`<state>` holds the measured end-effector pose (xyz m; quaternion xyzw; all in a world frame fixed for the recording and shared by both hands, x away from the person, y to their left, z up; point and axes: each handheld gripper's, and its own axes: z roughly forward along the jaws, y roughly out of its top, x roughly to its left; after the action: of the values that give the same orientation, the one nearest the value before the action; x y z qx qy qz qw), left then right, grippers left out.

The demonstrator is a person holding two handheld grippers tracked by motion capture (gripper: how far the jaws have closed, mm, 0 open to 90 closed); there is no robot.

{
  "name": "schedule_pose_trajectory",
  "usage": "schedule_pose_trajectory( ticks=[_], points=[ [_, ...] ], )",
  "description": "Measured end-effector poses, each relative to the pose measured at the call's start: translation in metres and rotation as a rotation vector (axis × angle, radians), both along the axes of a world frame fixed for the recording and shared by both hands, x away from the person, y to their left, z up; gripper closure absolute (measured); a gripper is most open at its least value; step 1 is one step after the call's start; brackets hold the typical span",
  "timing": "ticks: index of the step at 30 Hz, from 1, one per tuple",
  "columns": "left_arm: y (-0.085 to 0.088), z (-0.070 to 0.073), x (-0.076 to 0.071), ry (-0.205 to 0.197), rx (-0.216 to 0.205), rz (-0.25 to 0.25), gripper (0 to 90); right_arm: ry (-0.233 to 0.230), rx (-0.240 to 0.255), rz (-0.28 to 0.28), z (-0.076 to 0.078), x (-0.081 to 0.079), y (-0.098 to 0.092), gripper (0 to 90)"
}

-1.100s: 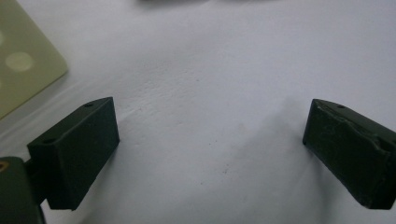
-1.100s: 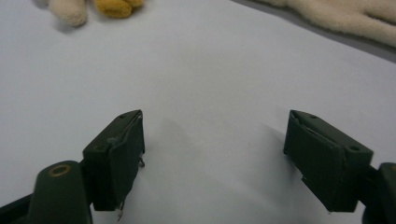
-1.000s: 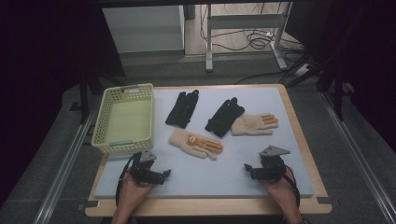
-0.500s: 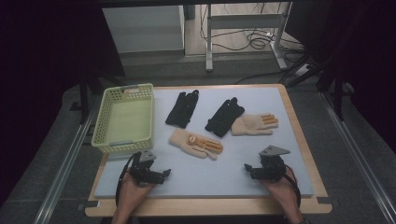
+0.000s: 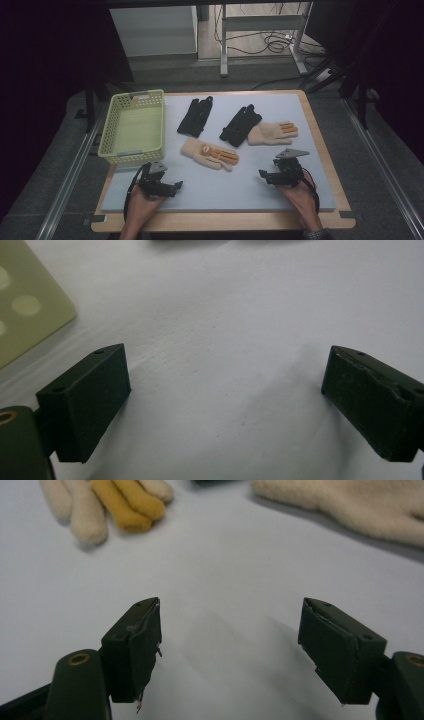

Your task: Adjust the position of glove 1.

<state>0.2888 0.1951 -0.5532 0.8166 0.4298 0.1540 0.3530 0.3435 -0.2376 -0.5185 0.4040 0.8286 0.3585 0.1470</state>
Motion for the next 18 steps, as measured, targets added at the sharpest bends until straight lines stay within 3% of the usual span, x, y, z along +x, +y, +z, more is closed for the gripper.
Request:
schedule_pose_trajectory(
  ticks=[8, 14, 18],
  points=[
    [0.000, 0.000, 0.000, 0.000, 0.000, 0.000, 5.8, -0.035, 0.016, 0.027, 0.016, 0.032, 0.021, 26.4],
    [0.000, 0.000, 0.000, 0.000, -0.001, 0.000, 5.8, -0.083, -0.017, 0.037, 0.026, 0.062, 0.037, 42.4],
    [0.000, 0.000, 0.000, -0.001, -0.001, 0.001, 5.8, -0.091, -0.018, 0.027, 0.032, 0.086, 0.048, 46.8]
  ],
)
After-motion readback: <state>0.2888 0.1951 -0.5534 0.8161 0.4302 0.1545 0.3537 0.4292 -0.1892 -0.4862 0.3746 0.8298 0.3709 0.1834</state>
